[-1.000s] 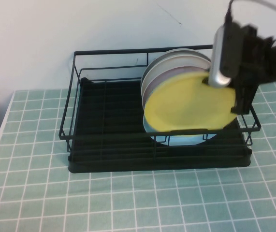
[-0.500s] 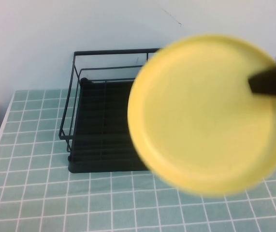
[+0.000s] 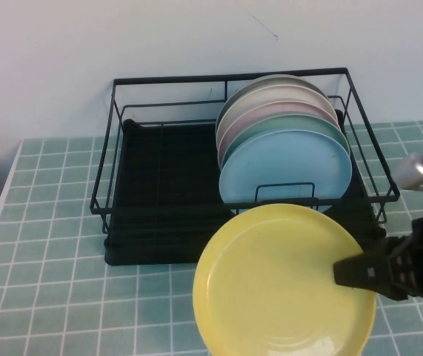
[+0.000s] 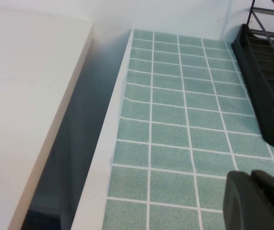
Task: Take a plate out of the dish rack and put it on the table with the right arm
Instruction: Place the plate from the table
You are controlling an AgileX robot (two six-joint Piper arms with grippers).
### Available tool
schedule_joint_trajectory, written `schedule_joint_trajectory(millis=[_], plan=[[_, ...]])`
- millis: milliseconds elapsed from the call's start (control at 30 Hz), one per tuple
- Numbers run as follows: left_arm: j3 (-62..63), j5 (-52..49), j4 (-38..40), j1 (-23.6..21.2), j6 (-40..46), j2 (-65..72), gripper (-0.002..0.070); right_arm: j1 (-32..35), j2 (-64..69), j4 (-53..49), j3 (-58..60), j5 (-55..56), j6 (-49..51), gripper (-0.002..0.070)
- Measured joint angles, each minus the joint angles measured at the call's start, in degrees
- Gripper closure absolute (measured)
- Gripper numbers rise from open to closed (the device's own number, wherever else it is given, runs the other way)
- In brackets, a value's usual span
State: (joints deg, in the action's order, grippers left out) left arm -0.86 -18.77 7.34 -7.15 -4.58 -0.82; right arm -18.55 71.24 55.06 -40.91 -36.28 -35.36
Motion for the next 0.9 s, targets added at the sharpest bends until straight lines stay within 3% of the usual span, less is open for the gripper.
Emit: schedule_joint_trajectory(millis=[333, 567, 667, 833, 900], plan=[[0.00, 0.00, 0.00, 0.00, 0.00, 0.00, 0.0678, 0.00, 15.60, 13.66, 0.14, 2.86, -21.90, 0.0577], [0.00, 0.00, 0.00, 0.00, 0.00, 0.00, 0.0678, 0.00, 19.66, 21.38, 0.14, 2.86, -35.30, 0.0563], [0.00, 0.00, 0.00, 0.00, 0.00, 0.00, 0.0678, 0.00, 19.86, 22.79, 0.14, 3.28, -37.43, 0.0479], [0.00, 0.00, 0.00, 0.00, 0.00, 0.00, 0.0678, 0.00, 19.86, 23.30, 0.14, 4.15, -42.13, 0.0264], [0.00, 0.00, 0.00, 0.00, 0.00, 0.00, 0.0678, 0.00, 19.86, 23.29, 0.14, 4.15, -44.70, 0.0227]])
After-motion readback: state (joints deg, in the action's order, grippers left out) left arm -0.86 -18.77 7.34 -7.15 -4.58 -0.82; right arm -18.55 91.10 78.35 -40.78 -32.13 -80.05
